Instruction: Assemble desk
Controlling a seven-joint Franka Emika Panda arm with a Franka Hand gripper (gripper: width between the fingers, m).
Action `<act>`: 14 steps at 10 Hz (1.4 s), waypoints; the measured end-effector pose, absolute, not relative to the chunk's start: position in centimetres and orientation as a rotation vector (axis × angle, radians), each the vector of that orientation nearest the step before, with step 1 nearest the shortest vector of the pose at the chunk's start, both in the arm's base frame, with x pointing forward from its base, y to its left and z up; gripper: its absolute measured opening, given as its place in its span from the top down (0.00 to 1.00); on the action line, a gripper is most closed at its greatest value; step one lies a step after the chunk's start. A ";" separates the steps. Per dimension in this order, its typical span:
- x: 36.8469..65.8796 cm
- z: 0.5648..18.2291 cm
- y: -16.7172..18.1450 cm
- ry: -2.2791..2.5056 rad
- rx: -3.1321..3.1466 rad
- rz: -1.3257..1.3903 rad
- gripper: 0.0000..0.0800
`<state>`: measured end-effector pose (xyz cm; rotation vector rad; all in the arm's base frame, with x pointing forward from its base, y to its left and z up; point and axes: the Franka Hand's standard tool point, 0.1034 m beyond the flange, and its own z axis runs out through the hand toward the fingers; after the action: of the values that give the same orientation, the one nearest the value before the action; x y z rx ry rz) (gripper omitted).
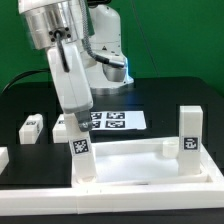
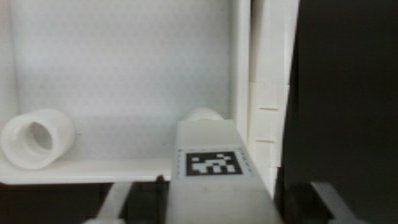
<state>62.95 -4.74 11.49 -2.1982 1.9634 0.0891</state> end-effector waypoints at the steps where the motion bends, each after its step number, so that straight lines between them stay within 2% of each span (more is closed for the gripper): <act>1: 62.9 11.5 -4.8 1.853 -2.302 0.071 0.64; 2: 62.9 11.6 -4.7 1.559 -2.522 0.034 0.51; 3: 62.9 11.6 -4.7 1.352 -2.637 0.014 0.51; 4: 62.7 11.8 -4.9 1.179 -2.714 -0.017 0.30; 5: 62.2 11.9 -5.5 1.119 -2.744 -0.060 0.21; 6: 62.1 11.8 -5.5 1.071 -2.767 -0.059 0.19; 10: 62.8 11.7 -6.1 0.270 -3.032 -0.120 0.19; 12: 63.0 11.4 -5.5 0.201 -3.036 -0.121 0.19; 14: 63.0 11.4 -5.5 0.203 -3.036 -0.120 0.51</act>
Offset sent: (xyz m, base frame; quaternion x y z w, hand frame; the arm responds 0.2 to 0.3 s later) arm -0.0148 0.0075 0.0072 -0.0078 -0.0132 -0.4135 0.9104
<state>63.01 -5.53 11.42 -3.0359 0.2029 -0.1201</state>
